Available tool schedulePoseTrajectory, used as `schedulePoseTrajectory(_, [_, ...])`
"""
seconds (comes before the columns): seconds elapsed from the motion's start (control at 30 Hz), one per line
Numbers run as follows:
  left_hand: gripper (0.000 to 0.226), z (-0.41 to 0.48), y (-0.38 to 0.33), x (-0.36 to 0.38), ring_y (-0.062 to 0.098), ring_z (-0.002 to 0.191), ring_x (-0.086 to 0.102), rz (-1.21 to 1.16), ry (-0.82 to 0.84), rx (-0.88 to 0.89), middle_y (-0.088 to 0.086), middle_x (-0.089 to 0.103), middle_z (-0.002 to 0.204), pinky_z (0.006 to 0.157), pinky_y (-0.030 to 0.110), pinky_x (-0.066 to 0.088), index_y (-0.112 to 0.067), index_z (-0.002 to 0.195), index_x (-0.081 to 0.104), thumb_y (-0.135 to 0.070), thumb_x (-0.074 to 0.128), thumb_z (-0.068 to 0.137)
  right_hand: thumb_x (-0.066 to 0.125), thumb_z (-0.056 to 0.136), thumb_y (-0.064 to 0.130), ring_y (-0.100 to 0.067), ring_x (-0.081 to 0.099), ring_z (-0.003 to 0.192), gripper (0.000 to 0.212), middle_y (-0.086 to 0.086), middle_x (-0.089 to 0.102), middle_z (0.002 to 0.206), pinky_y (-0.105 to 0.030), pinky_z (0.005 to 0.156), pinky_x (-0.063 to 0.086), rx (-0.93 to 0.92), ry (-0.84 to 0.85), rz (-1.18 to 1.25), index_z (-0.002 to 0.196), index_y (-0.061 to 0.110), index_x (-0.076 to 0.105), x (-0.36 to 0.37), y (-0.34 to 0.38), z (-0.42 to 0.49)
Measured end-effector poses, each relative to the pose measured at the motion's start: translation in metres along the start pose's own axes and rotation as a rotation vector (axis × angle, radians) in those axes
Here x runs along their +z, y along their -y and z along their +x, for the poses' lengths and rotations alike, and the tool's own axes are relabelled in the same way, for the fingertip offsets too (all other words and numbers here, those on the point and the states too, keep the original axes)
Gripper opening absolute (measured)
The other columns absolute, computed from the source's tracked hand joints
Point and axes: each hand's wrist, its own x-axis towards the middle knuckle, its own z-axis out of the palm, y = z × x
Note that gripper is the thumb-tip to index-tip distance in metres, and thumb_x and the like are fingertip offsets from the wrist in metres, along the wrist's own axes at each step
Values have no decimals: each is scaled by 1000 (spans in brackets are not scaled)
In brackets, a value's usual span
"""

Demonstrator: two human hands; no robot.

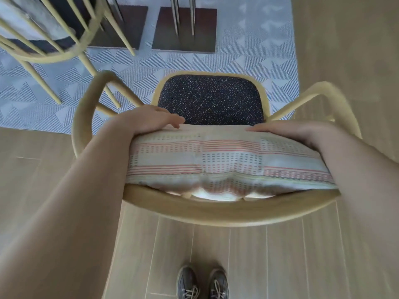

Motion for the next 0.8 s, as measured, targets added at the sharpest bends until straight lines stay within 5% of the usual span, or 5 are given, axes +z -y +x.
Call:
schedulePoseTrajectory(0.17, [35,0,-6,-4,13,110,62,6,-1,50,-18,72,112,101,36,33,-39,92,81,-65,58,97,61,95,63,-32,74,115,47,-6,81,115,-47,110,53,-1,3,-112,113,25,82,1,8,-10])
schedulePoseTrajectory(0.3, [38,-44,-8,5,12,99,58,63,-178,154,-27,59,91,95,37,35,-44,96,77,-75,55,94,54,95,71,-12,63,118,38,15,71,128,-31,94,41,-283,-276,-455,114,47,76,28,26,-51])
schedulePoseTrajectory(0.53, [90,-144,11,72,31,133,56,311,-588,510,-4,61,147,114,50,38,-31,143,63,-93,44,80,38,85,90,-26,42,147,98,-2,47,159,-45,125,27,-635,-650,-776,160,26,43,113,-21,-105])
schedulePoseTrajectory(0.67, [80,-167,22,108,29,106,58,395,-684,706,3,70,120,90,48,50,-24,118,77,-87,70,69,62,82,78,-31,60,107,71,-5,65,117,-48,95,50,-871,-859,-769,117,17,73,125,-59,-118])
schedulePoseTrajectory(0.8, [32,-159,5,104,31,87,74,518,-577,579,-3,78,99,79,41,54,-23,93,77,-38,89,66,85,80,48,-31,73,83,37,-3,74,84,-41,74,51,-761,-776,-1014,96,16,72,135,-54,-117])
